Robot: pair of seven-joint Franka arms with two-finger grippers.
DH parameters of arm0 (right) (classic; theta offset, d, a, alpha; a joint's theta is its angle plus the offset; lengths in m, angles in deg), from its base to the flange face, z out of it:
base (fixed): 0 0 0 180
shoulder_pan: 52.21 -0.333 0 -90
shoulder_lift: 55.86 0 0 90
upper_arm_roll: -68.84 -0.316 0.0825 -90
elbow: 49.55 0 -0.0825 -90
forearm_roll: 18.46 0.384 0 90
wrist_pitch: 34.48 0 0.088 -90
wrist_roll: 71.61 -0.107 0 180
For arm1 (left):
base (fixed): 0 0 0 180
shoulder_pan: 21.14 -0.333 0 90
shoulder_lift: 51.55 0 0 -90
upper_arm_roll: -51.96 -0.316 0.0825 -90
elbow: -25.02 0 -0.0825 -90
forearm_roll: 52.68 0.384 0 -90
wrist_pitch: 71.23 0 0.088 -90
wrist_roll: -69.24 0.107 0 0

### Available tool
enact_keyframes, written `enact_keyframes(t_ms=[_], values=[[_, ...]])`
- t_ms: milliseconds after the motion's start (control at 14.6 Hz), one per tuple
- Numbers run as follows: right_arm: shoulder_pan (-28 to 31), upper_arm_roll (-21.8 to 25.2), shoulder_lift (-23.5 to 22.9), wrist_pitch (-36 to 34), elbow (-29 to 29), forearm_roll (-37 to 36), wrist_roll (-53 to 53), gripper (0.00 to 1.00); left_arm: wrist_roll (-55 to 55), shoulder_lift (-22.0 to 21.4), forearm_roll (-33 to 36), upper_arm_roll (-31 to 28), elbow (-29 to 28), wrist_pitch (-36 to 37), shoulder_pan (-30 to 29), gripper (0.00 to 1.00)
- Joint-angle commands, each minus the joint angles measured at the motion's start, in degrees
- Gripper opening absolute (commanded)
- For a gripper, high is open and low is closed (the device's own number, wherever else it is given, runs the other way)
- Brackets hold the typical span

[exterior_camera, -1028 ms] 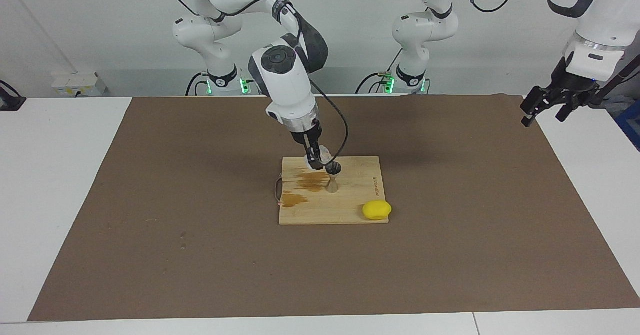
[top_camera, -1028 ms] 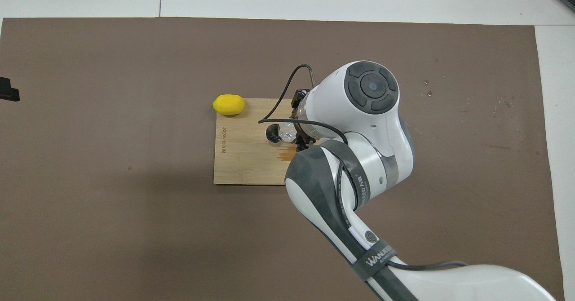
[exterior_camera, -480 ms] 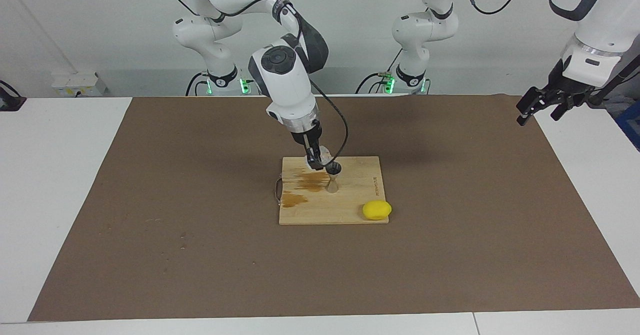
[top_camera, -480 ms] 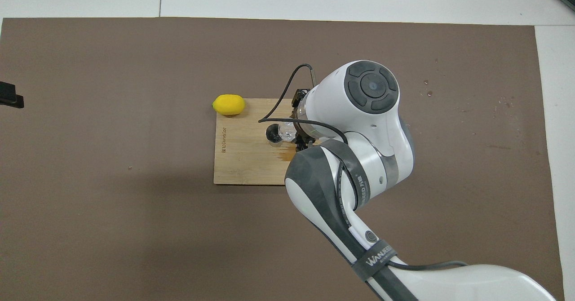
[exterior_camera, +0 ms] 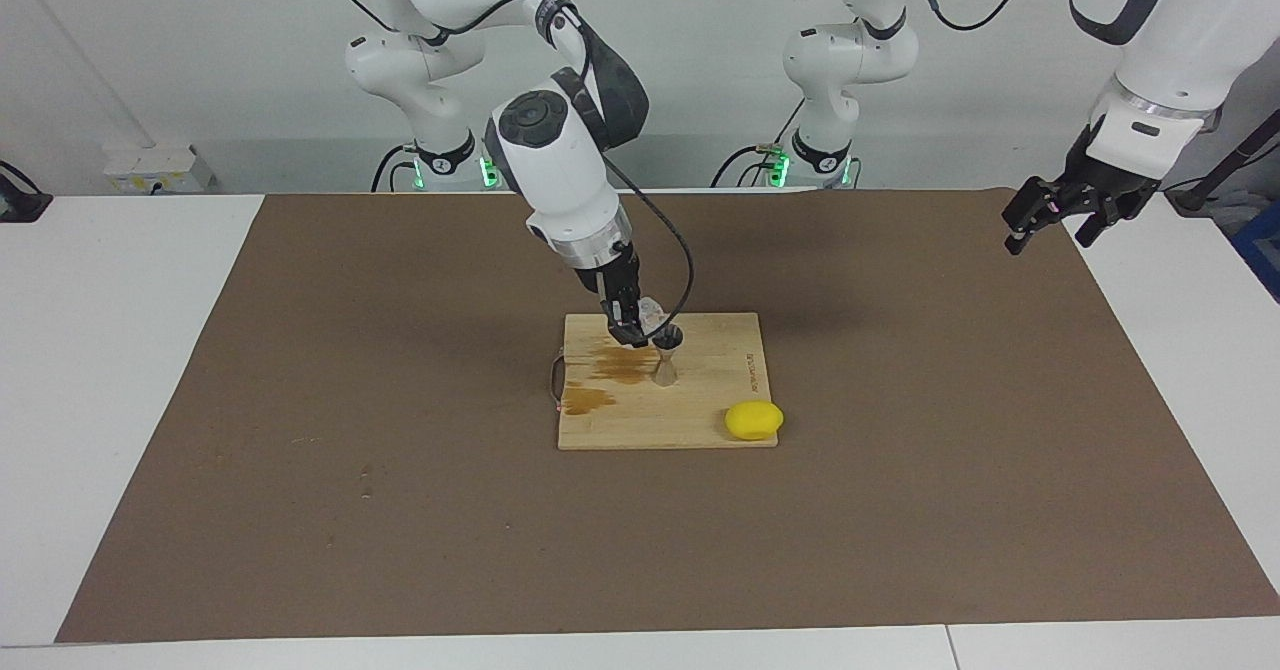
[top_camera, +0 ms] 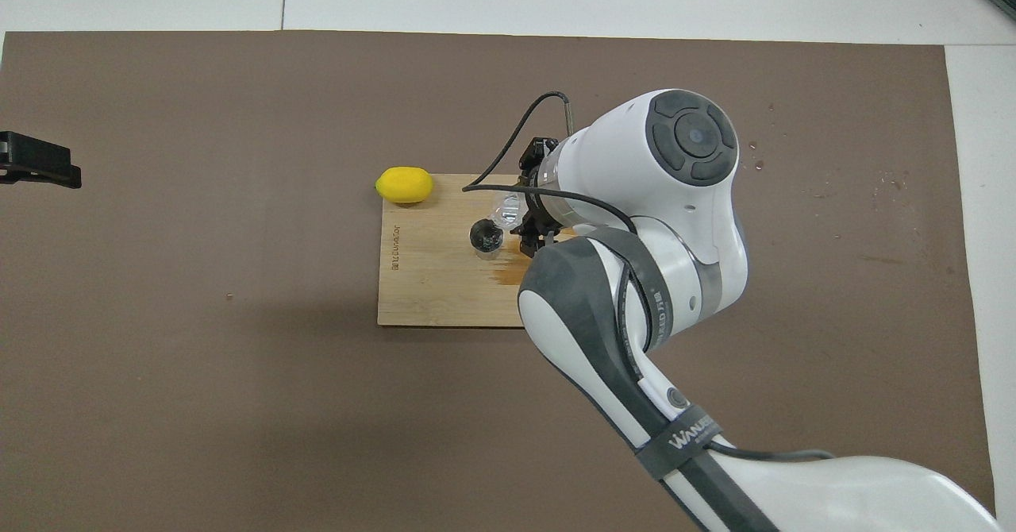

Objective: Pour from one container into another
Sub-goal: 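Turn the glass upright and carry it back with the right gripper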

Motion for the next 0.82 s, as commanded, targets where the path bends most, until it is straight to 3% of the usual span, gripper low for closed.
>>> enact_keyframes(t_ms=[0,274,754], values=[[1.68,-0.53,-0.59,1.57,0.46,4.57,0.71,0.0,-0.72,0.27,0.3,-0.82,0.97,0.75,1.56,1.0],[2.99,-0.53,-0.24,5.26,-1.3,12.84,6.77,0.0,-1.24,0.36,1.27,2.42,2.11,1.89,2.18,1.0],[9.93,-0.88,0.99,4.13,-3.5,25.84,19.95,0.0,-1.42,0.1,0.48,3.3,3.78,4.61,2.53,1.0]])
